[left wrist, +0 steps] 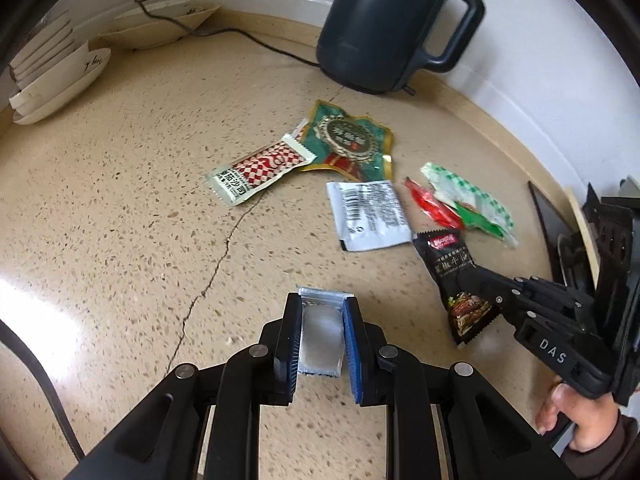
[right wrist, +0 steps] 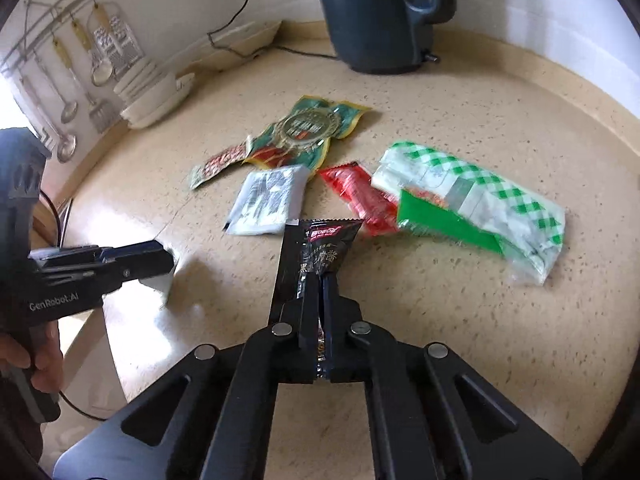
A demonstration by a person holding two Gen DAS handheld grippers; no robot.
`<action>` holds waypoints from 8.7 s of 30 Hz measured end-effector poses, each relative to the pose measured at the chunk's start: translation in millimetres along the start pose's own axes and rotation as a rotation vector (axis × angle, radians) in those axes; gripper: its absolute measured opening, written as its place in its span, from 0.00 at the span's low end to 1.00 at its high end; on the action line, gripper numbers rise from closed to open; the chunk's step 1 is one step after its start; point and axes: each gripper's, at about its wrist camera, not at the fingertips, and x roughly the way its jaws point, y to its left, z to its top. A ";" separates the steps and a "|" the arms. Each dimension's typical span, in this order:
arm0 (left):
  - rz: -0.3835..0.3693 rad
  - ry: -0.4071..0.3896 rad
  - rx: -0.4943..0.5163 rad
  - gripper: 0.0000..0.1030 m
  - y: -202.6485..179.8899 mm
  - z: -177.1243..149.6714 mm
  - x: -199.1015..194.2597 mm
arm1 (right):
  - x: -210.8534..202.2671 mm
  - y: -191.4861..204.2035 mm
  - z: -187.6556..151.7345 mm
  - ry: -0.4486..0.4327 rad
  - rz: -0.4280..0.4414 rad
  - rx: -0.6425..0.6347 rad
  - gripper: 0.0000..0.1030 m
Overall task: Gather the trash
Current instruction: 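Carry the black packet and white cup over the bin and open both tools, then raise both open tools back toward the remaining wrappers, then grasp the green-checked plastic bag with the right tool while the left tool grasps the white sachet, then carry the green-checked bag and white sachet down over the blue bin and open both tools, then raise both open tools back toward the remaining wrappers on the counter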
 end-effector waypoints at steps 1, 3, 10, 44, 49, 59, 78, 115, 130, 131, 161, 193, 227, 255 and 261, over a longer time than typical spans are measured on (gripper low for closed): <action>-0.005 -0.004 0.001 0.15 -1.0 -2.0 -3.4 | -4.5 4.3 -2.9 -0.016 -0.012 -0.007 0.03; -0.010 -0.011 0.012 0.15 -5.0 -6.5 -12.6 | -9.0 7.6 -5.9 -0.008 -0.005 0.002 0.03; -0.030 -0.039 0.045 0.15 -16.2 -44.3 -63.0 | -52.4 41.0 -25.6 -0.064 0.002 0.014 0.03; 0.143 0.135 0.028 0.38 75.2 -294.5 -131.3 | 18.3 167.2 -258.8 0.192 -0.035 0.020 0.12; 0.155 0.093 -0.009 0.44 70.0 -287.7 -173.1 | -4.5 169.1 -250.6 0.163 -0.059 0.013 0.21; 0.202 -0.075 -0.015 0.76 11.3 -260.7 -307.1 | -154.7 179.0 -211.6 -0.029 -0.160 0.042 0.73; 0.261 -0.352 0.083 0.96 -53.2 -241.9 -470.6 | -299.9 220.3 -128.3 -0.331 -0.311 0.024 1.00; 0.251 0.104 -0.018 0.94 -47.6 83.7 140.6 | -54.7 -61.2 31.7 -0.088 -0.365 0.193 1.00; 0.208 0.036 0.100 0.39 -47.3 73.2 151.1 | -21.8 -80.5 46.8 -0.002 -0.254 0.105 1.00; 0.192 0.033 0.095 0.38 -44.7 71.2 147.7 | -18.4 -81.5 47.4 0.019 -0.264 0.084 1.00; 0.006 -0.013 0.044 0.16 -15.2 28.4 25.6 | -3.1 -96.2 55.7 0.087 -0.205 0.040 0.14; 0.015 0.138 0.032 0.16 33.6 -281.9 -112.7 | -85.1 144.5 -220.5 0.123 0.043 0.080 0.13; 0.167 0.306 -0.004 0.51 99.3 -328.5 21.1 | 157.6 85.3 -325.0 0.375 0.056 0.163 0.28; 0.178 -0.403 0.064 0.98 -72.7 -250.3 -521.8 | -309.6 228.0 -160.8 -0.285 -0.233 0.038 1.00; 0.180 -0.436 0.070 0.99 -78.3 -259.6 -534.0 | -338.6 237.3 -133.9 -0.364 -0.274 0.024 1.00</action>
